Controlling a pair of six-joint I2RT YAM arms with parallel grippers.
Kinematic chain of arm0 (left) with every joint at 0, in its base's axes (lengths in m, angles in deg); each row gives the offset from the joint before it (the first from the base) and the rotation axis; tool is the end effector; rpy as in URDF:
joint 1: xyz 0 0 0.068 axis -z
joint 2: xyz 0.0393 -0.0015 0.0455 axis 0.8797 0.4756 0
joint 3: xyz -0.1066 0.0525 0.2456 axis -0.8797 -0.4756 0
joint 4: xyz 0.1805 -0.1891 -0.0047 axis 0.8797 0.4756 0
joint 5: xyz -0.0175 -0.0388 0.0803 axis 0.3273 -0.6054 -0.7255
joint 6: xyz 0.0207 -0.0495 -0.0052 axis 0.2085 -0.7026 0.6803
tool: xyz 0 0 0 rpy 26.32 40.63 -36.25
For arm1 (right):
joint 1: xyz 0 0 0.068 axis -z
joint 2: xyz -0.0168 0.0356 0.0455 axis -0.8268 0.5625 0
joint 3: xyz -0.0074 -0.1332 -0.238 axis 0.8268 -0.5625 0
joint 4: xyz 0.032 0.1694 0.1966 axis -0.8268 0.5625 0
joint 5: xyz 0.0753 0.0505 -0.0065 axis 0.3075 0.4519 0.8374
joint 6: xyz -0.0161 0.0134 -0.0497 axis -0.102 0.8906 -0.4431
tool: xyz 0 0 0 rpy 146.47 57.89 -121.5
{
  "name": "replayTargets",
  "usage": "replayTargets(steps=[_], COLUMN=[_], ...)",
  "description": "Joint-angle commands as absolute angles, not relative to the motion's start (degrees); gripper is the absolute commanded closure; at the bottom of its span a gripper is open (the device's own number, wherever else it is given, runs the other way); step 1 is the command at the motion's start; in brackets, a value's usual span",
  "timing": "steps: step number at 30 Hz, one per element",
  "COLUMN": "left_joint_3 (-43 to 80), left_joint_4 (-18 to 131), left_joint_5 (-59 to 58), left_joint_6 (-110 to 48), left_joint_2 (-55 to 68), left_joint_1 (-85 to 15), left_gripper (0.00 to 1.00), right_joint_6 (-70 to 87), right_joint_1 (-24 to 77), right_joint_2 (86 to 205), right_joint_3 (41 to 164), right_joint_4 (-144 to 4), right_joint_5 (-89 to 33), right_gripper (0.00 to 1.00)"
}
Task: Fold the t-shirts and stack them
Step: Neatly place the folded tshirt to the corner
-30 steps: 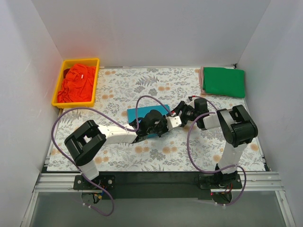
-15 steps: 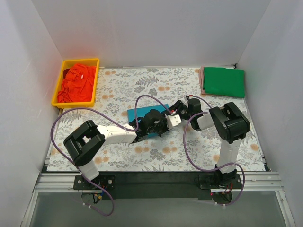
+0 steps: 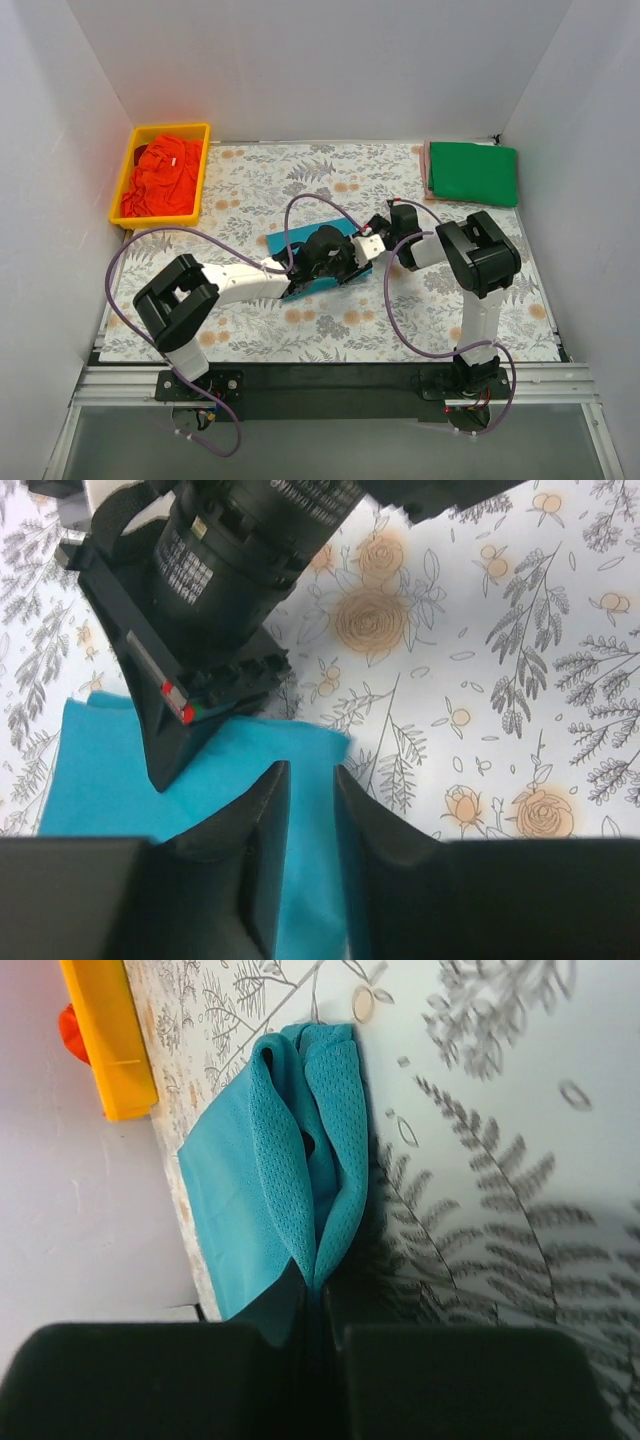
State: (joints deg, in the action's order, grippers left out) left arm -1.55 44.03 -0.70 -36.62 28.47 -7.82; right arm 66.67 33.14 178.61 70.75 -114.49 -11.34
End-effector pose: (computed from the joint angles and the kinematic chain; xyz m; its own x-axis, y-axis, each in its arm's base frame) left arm 0.2099 -0.2949 0.1898 -0.5471 0.2450 -0.8004 0.7396 0.5892 -0.3252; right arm 0.3287 0.1531 0.0960 -0.8019 0.5584 -0.2125 0.0789 0.4514 0.8888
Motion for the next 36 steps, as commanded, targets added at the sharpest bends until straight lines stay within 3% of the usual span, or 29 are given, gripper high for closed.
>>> replayTargets(steps=[1, 3, 6, 11, 18, 24, 36], left_joint_3=[3.4, 3.4, 2.8, 1.9, 3.3, 4.0, 4.1], left_joint_4=[51.1, 57.1, 65.5, 72.6, 78.0, 80.0, 81.5], left_joint_5=[-0.1, 2.2, 3.4, 5.1, 9.7, 11.3, 13.1], left_joint_6=[-40.7, -44.8, -47.9, -51.9, -55.8, -55.3, -57.6], left_joint_2=[22.0, 17.2, 13.2, 7.5, 6.9, 8.4, 10.8], left_joint_1=[-8.7, -10.6, -12.7, -20.9, -30.0, -30.4, -30.4], left_gripper=[0.62, 0.48, 0.42, 0.2, 0.16, 0.16, 0.16], right_joint_6=[56.8, 46.5, 34.3, 18.9, 4.4, -2.6, -7.8], right_joint_1=[33.3, 33.7, 34.8, 37.5, 44.1, 48.8, 52.7], right_joint_2=[177.1, 175.7, 174.8, 175.6, 178.7, 181.2, 182.4], right_joint_3=[77.8, 84.1, 89.9, 101.1, 115.6, 127.1, 137.8], right_joint_4=[-105.2, -94.8, -84.4, -73.0, -62.1, -57.8, -54.2], right_joint_5=[-11.5, -12.4, -15.1, -20.1, -23.3, -24.8, -25.6], right_gripper=[0.99, 0.99, 0.99, 0.99, 0.99, 0.99, 0.99])
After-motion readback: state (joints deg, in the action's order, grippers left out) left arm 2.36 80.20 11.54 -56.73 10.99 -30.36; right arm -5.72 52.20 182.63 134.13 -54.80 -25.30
